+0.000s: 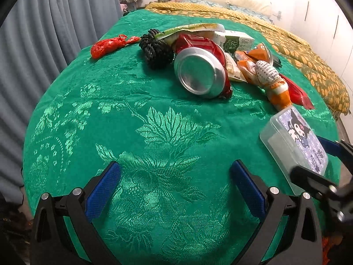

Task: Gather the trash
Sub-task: 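Grasp the clear cartoon-print plastic box with the right tool while the left tool approaches the crushed red can, then grasp the crushed red can with the left tool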

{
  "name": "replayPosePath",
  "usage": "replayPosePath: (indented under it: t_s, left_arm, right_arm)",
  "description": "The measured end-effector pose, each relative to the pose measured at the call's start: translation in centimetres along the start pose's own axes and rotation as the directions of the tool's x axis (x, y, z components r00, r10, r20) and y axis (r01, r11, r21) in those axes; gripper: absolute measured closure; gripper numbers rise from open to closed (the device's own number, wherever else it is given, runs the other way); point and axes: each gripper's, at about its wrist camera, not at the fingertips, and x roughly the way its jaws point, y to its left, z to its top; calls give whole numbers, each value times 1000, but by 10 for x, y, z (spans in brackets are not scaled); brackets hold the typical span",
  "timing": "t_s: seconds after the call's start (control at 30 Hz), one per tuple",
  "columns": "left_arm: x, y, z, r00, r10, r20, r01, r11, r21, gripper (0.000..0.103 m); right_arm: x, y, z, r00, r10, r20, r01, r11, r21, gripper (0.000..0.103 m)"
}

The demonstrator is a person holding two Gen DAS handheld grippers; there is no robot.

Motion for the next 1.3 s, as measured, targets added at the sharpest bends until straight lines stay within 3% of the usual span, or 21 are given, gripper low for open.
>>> replayPosePath:
  t_s: [0.03, 0.1, 0.2, 0.33, 0.43, 0.53, 0.7, 0.87, 1.03, 1.13, 1.3]
  left_arm:
    - [-1, 0, 0, 1000, -1, -8, 1, 1000, 7, 4]
    - [-1, 0, 2, 1000, -1, -15, 1, 1000, 8, 4]
    - [-3, -2, 8, 1000, -25, 10, 25, 1000, -12, 4]
    - [-7, -15, 32, 995, -71, 63, 72, 997, -17, 4]
    - [3, -21, 56, 994, -64, 92, 68, 997, -39, 4]
    - [23, -15, 70, 996, -42, 72, 49, 994, -95, 4]
    - [22, 18, 61, 998, -6, 59, 15, 989, -150, 4]
    - [8, 51, 47, 998, 31, 55, -23, 991, -132, 4]
    - [0, 36, 43, 989, -131, 67, 133, 991, -25, 4]
    - [6, 20, 58, 983, -170, 74, 169, 985, 18, 4]
    - [31, 11, 92, 978, -205, 33, 206, 978, -16, 4]
  right_arm:
    - [-1, 1, 0, 1000, 5, 11, -5, 1000, -8, 12]
    - [-5, 1, 0, 1000, 19, 24, -18, 1000, -9, 40]
    - [-11, -2, -4, 998, -39, 44, 41, 999, -25, 40]
    - [-18, -13, -11, 996, -59, 64, 59, 998, -1, 40]
    - [-22, -20, -16, 995, -70, 72, 70, 998, 10, 40]
    - [-27, -25, -17, 992, -93, 82, 93, 996, 9, 40]
    - [-32, -32, -21, 992, -92, 91, 90, 996, 24, 40]
    - [-28, -31, -19, 994, -83, 75, 82, 996, 18, 40]
    - [-23, -29, -18, 993, -98, 63, 97, 995, 12, 40]
    - [-20, -25, -19, 991, -118, 59, 118, 993, -5, 39]
    - [-18, -23, -15, 991, -126, 47, 127, 992, -22, 39]
